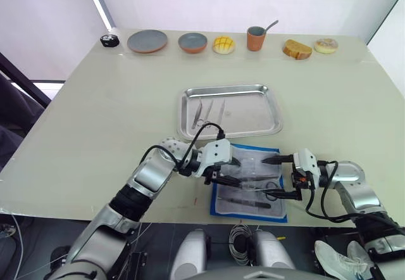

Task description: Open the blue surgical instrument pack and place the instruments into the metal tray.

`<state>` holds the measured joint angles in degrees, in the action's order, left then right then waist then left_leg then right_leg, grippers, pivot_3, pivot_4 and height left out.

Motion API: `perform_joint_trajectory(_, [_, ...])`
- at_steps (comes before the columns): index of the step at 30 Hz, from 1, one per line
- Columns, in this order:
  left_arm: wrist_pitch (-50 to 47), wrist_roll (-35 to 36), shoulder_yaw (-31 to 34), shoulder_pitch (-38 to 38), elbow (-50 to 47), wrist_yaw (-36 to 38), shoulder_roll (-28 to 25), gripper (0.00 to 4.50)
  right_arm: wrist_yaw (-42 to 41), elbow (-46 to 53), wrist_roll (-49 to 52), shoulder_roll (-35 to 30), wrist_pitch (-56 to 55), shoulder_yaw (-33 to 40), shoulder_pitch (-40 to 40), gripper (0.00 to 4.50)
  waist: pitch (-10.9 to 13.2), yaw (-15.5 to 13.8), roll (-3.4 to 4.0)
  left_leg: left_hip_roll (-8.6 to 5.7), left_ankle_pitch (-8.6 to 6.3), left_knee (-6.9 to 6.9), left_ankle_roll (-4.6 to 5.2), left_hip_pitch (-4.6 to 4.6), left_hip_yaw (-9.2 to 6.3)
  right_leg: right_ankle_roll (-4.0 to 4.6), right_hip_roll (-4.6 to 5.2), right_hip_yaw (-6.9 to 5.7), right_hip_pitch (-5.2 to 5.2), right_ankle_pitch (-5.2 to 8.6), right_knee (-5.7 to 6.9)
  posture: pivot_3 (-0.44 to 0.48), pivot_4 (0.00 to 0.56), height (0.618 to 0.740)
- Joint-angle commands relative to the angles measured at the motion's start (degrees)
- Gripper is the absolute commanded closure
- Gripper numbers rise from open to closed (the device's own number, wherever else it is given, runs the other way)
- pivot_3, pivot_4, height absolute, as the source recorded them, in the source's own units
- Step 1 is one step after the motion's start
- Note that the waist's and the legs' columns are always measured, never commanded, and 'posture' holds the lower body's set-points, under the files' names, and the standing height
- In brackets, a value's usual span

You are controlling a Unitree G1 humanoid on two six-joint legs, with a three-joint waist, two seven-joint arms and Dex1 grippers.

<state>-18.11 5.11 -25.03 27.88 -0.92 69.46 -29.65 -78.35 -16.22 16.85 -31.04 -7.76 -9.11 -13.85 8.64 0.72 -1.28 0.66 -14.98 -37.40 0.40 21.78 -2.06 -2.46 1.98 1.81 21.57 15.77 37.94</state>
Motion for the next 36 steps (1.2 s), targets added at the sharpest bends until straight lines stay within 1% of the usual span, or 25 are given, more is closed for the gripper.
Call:
perform_joint_trajectory(1, [1.23,-1.13,-1.34,0.31,-0.36,-0.13,0.35,1.89,-0.38,-2.25,-1.79,-0.61,1.91,-1.61,1.49,0.0,0.0,0.0,0.0,0.0,0.0,0.0,0.0,0.0,0.0,0.0,0.0,0.0,0.0,0.0,0.0,0.0,0.15,0.74])
perform_joint_trajectory(6, [1.48,-1.49,-1.51,0.25,-0.35,0.18,0.26,1.89,-0.5,-2.13,-1.77,-0.63,1.83,-1.7,1.61,0.0,0.0,0.0,0.0,0.0,0.0,0.0,0.0,0.0,0.0,0.0,0.0,0.0,0.0,0.0,0.0,0.0,0.15,0.74])
perform_joint_trajectory(8, [1.72,-1.72,-1.7,0.31,-0.2,0.4,0.16,2.42,-0.52,-2.09,-1.77,-0.65,1.88,-1.71,1.6,0.0,0.0,0.0,0.0,0.0,0.0,0.0,0.0,0.0,0.0,0.0,0.0,0.0,0.0,0.0,0.0,0.0,0.15,0.74])
perform_joint_trajectory(9, [1.79,-1.84,-1.76,0.32,-0.16,0.52,0.1,2.57,-0.51,-2.07,-1.77,-0.67,1.91,-1.71,1.59,0.0,0.0,0.01,0.0,0.0,0.0,0.0,0.0,-0.01,0.0,0.0,0.0,0.0,0.0,0.0,0.0,0.0,0.15,0.74])
perform_joint_trajectory(13, [2.29,-2.52,-2.05,0.5,0.24,1.09,-0.15,4.39,-0.57,-2.11,-1.73,-0.74,2.03,-1.66,1.48,0.0,0.0,0.0,0.0,0.0,0.0,0.0,0.0,0.0,0.0,0.0,0.0,0.0,0.0,0.0,0.0,0.0,0.15,0.74])
perform_joint_trajectory(14, [2.41,-2.57,-2.06,0.53,0.33,1.13,-0.17,4.48,-0.56,-2.08,-1.72,-0.72,2.05,-1.67,1.49,0.0,0.0,0.0,0.0,0.0,0.0,0.0,0.0,0.0,0.0,0.0,0.0,0.0,0.0,0.0,0.0,0.0,0.15,0.74])
perform_joint_trajectory(28, [1.55,-1.68,-1.44,1.94,0.2,3.44,-0.59,4.48,-0.17,-2.04,-2.0,-0.13,2.06,-2.23,1.49,0.0,0.0,0.01,0.0,-0.01,0.0,0.0,0.0,0.0,0.0,0.0,-0.01,0.0,0.0,0.0,0.01,0.0,0.15,0.74])
perform_joint_trajectory(32, [-1.06,-0.47,-1.32,2.96,-1.05,5.45,-0.97,4.48,-0.09,-2.05,-2.08,-0.03,2.03,-2.37,1.51,0.0,0.0,0.02,0.0,-0.01,0.0,-0.01,0.0,0.0,-0.01,0.0,-0.02,0.0,0.0,0.0,0.01,0.0,0.15,0.74])
perform_joint_trajectory(36, [-5.67,1.09,-1.09,4.6,-3.4,7.23,-1.32,4.48,-0.02,-2.05,-2.18,-0.08,2.07,-2.54,1.53,0.0,0.0,0.04,0.0,-0.03,0.0,-0.01,0.0,0.0,0.0,0.0,-0.04,-0.01,0.0,0.0,0.02,0.0,0.15,0.74])
